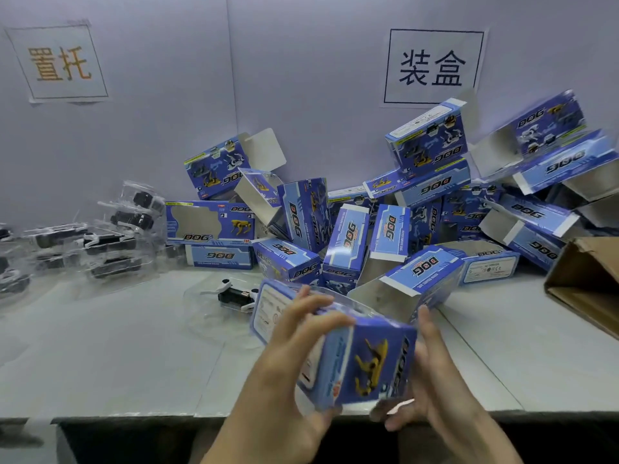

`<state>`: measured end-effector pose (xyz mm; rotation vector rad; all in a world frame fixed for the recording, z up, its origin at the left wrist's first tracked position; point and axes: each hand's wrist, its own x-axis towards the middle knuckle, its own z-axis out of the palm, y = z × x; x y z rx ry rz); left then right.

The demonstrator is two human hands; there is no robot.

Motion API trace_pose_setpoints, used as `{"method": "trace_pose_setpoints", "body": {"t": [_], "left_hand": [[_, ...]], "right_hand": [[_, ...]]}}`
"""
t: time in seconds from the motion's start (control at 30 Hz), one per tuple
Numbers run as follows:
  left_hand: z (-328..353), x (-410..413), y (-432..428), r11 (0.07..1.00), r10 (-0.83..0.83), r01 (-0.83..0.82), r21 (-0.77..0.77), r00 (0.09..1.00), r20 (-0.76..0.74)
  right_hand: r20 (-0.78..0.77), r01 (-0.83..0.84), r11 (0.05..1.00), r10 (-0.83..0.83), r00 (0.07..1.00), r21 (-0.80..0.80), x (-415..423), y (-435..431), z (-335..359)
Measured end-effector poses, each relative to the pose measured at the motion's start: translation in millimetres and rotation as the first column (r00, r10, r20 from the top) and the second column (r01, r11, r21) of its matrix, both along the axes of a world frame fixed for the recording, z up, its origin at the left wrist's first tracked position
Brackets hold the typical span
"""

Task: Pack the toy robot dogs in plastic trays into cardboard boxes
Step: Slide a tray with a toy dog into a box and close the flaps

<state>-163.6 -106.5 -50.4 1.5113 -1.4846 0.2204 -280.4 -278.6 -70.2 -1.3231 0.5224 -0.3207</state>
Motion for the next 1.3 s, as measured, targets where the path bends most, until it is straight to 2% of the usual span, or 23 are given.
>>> {"method": "trace_pose_setpoints", "body": {"t": [0.1,0.2,0.33,0.4,0.5,0.6,0.7,0.73,0.77,0.8,0.87,0.9,0.93,1.0,1.13,1.2,1.3], "left_hand": [[-6,-9,-11,0.995,-0.051,0.046,0.093,0.997,0.05],[-10,-9,-11,0.989,-0.023,0.015,0.146,0.998,0.052],[-12,-4,-7,1.0,0.02,-0.02,-0.005,1.0,0.016],[-16,-1,-7,0.997,0.065,-0.065,-0.039,0.998,-0.005],[-22,7,-6,0.988,0.132,-0.134,-0.072,0.991,-0.03],[-27,19,-3,0.973,0.184,-0.197,-0.121,0.976,-0.115],[-28,23,-4,0.971,0.178,-0.201,-0.133,0.97,-0.164],[-28,21,-4,0.972,0.173,-0.197,-0.128,0.968,-0.18],[-28,19,-5,0.974,0.166,-0.191,-0.12,0.967,-0.193],[-29,17,-6,0.978,0.157,-0.181,-0.108,0.968,-0.197],[-29,13,-8,0.984,0.14,-0.158,-0.081,0.971,-0.192],[-29,12,-9,0.986,0.132,-0.149,-0.075,0.972,-0.197],[-29,11,-11,0.987,0.126,-0.144,-0.075,0.971,-0.205],[-28,10,-14,0.987,0.124,-0.143,-0.076,0.969,-0.215],[-33,9,-14,0.992,0.123,-0.126,0.002,0.969,-0.215],[-37,11,-12,0.99,0.134,-0.122,0.067,0.962,-0.239],[-46,17,-13,0.97,0.195,-0.143,0.196,0.94,-0.279]], "right_hand": [[-0.009,-0.017,0.998,0.017,1.0,0.058,2,-2,-10],[0.104,-0.04,0.994,0.029,0.994,0.103,-1,-5,-13],[0.264,-0.009,0.994,-0.021,0.964,0.112,-13,-9,-8],[0.302,0.067,0.995,-0.088,0.949,0.08,-21,-10,-4],[0.323,0.301,0.95,-0.311,0.894,0.08,-38,-16,4],[0.351,0.533,0.843,-0.522,0.777,0.073,-63,-32,11],[0.483,0.735,0.66,-0.701,0.525,0.159,-77,-64,24],[0.532,0.774,0.604,-0.726,0.435,0.191,-76,-78,31],[0.554,0.809,0.558,-0.739,0.383,0.186,-73,-93,39],[0.538,0.845,0.521,-0.75,0.386,0.121,-69,-108,46],[0.408,0.851,0.467,-0.747,0.526,-0.242,-61,-135,50],[0.335,0.785,0.449,-0.728,0.598,-0.425,-57,-143,47],[0.286,0.713,0.442,-0.701,0.653,-0.544,-52,-147,43],[0.229,0.624,0.471,-0.653,0.722,-0.624,-40,-141,25],[0.168,0.527,0.545,-0.574,0.801,-0.652,-6,-116,-9],[0.264,0.551,0.449,-0.555,0.789,-0.703,13,-104,-18],[0.38,0.524,0.19,-0.494,0.782,-0.83,38,-98,-18]]}}
